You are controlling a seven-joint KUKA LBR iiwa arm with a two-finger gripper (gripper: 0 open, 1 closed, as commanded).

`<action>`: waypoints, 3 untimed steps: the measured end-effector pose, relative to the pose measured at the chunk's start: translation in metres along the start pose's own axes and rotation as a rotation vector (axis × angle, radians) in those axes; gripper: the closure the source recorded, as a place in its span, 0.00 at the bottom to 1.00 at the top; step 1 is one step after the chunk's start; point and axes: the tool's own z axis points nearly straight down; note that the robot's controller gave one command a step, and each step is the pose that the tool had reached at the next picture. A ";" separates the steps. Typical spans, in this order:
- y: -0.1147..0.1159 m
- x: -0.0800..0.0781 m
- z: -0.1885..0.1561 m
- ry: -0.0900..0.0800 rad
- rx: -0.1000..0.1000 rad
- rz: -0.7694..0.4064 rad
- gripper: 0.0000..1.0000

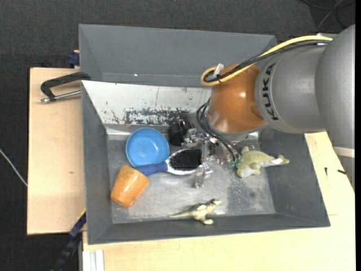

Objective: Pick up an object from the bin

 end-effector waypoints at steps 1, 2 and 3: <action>-0.001 -0.002 -0.002 -0.007 0.000 0.002 1.00; -0.001 -0.009 -0.126 -0.006 0.001 0.036 1.00; -0.047 0.033 -0.185 0.000 0.002 0.414 1.00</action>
Offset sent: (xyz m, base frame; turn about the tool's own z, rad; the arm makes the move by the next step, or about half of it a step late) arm 0.0000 0.0000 0.0000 0.0000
